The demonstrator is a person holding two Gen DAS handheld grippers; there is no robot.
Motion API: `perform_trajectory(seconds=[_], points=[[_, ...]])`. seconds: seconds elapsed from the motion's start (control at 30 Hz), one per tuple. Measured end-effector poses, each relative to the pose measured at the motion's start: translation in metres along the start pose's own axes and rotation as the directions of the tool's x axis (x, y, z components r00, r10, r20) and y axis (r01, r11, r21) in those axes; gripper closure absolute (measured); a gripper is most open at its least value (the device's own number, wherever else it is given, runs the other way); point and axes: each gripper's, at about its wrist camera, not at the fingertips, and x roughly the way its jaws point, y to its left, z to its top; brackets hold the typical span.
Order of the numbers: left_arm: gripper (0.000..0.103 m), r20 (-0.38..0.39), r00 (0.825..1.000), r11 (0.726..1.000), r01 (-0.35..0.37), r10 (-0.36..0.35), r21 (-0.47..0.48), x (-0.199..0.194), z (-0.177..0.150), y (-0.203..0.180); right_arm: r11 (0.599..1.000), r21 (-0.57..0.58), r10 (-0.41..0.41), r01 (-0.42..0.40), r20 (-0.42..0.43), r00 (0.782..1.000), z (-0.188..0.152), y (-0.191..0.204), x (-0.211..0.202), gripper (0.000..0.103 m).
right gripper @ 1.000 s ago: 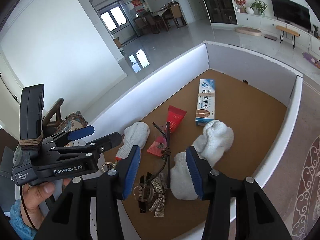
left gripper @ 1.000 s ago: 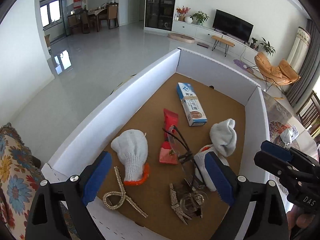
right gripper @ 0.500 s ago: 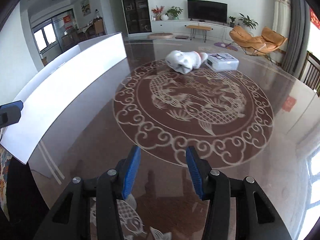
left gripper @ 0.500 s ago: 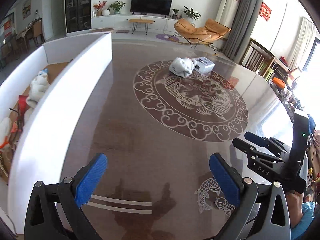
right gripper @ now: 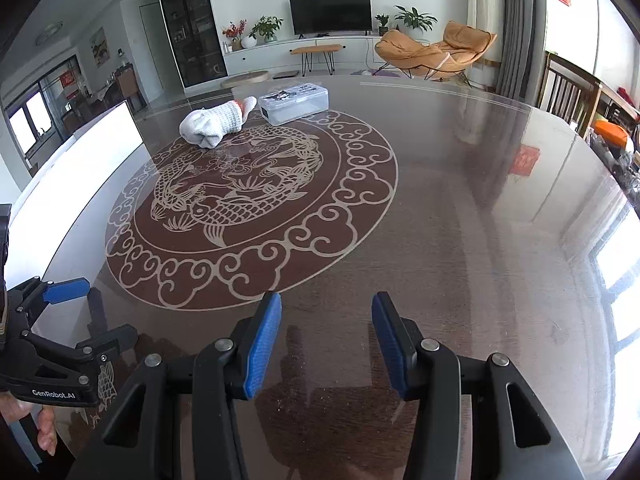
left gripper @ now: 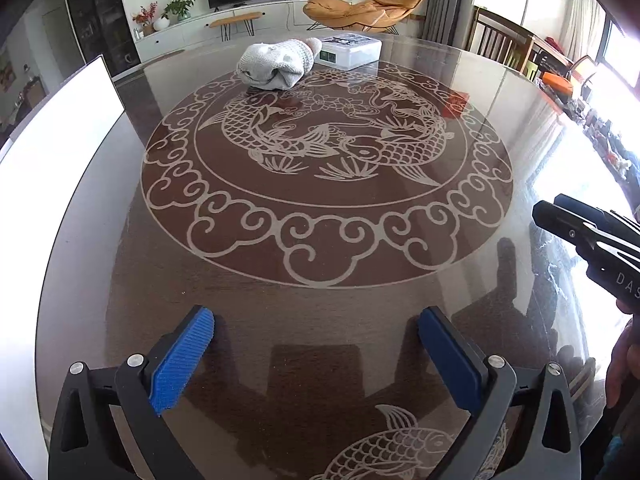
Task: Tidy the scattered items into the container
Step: 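Move both open tools back over the remaining glove and plastic box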
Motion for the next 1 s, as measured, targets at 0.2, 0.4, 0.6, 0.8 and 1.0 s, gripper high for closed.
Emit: perform_trajectory(seconds=[0.2,0.4,0.6,0.8,1.0], points=[[0.0,0.004,1.0,1.0,-0.003,0.003,-0.005,0.007,0.012,0.003,0.999,-0.033,-0.013,0.012,-0.022,1.0,0.0,0.01,0.02,0.054],[0.0,0.033,0.999,1.0,-0.005,0.005,-0.008,0.01,0.014,0.002,0.995,-0.081,-0.05,0.049,-0.006,0.999,-0.005,0.017,0.023,0.052],[0.0,0.051,0.999,1.0,-0.003,0.003,-0.003,0.012,0.016,0.003,0.995,-0.086,-0.041,0.04,-0.014,0.999,-0.001,0.018,0.027,0.041],[0.0,0.067,0.998,1.0,-0.004,0.005,-0.004,0.012,0.016,0.003,0.995,-0.092,-0.027,0.025,-0.019,0.999,0.0,0.02,0.029,0.035],[0.0,0.066,0.998,1.0,-0.004,0.004,-0.004,0.012,0.017,0.002,0.995,-0.093,-0.028,0.026,-0.019,0.999,-0.001,0.02,0.028,0.035]])
